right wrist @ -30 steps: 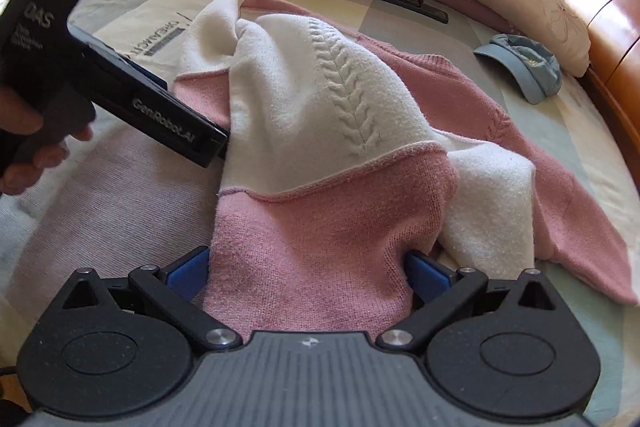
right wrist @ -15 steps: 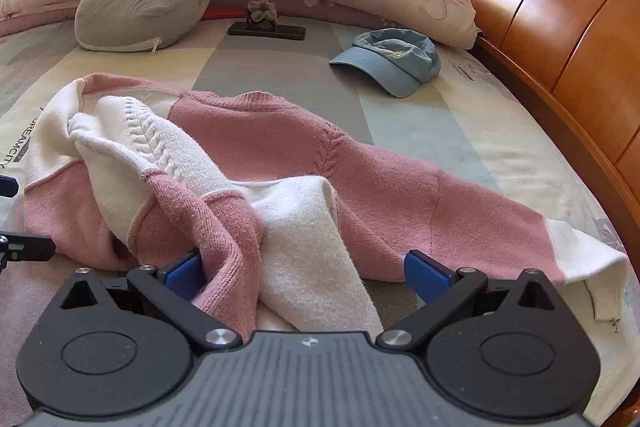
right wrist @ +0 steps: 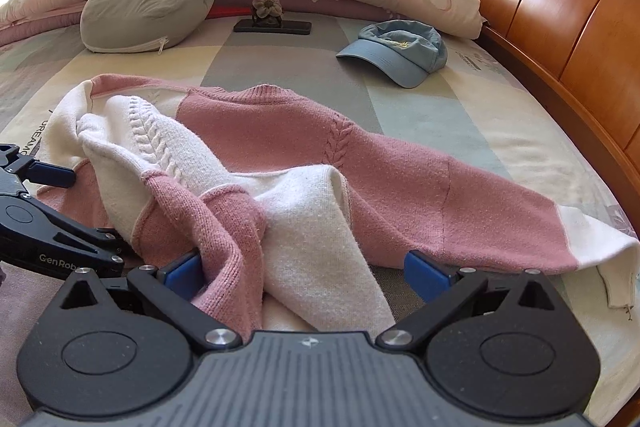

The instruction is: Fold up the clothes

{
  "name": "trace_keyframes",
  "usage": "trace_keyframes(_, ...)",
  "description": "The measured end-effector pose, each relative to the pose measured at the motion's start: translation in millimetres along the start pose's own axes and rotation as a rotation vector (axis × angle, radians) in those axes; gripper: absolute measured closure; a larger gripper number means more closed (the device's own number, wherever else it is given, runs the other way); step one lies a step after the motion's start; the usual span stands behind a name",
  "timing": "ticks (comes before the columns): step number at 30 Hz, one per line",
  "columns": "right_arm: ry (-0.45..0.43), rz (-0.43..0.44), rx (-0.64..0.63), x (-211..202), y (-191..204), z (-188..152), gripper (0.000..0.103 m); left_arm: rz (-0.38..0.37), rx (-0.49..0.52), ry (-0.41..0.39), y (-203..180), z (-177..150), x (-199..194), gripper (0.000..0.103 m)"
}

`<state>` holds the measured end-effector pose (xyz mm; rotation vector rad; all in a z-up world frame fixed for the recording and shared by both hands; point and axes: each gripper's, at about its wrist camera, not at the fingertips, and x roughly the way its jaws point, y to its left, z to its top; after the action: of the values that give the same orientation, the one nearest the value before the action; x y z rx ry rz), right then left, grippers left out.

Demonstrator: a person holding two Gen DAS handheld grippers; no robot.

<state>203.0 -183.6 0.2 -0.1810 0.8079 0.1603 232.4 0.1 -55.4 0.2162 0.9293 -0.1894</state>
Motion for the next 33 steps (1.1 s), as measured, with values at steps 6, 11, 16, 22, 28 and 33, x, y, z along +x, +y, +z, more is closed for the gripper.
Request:
trace_keyframes(6, 0.005, 0.035, -0.012, -6, 7, -3, 0.0, 0.095, -0.019, 0.035, 38, -20, -15, 0.0)
trace_keyframes(11, -0.005, 0.122, -0.012, -20, 19, -4, 0.0, 0.112, -0.067, 0.042, 57, -33, -22, 0.0)
trace_keyframes(16, -0.018, 0.233, -0.01, -38, 33, -4, 0.0, 0.138, -0.046, 0.032, 42, -28, -11, 0.0)
trace_keyframes(22, -0.049, 0.263, -0.016, -59, 44, -8, 0.0, 0.217, -0.015, 0.022, 46, -29, -19, 0.0)
trace_keyframes(28, -0.051, 0.272, 0.027, -63, 35, -14, 0.0, 0.381, 0.02, 0.041, 70, -43, -40, 0.0)
trace_keyframes(33, -0.055, 0.307, 0.037, -67, 38, -16, 0.0, 0.309, -0.029, 0.065, 83, -48, -42, 0.0)
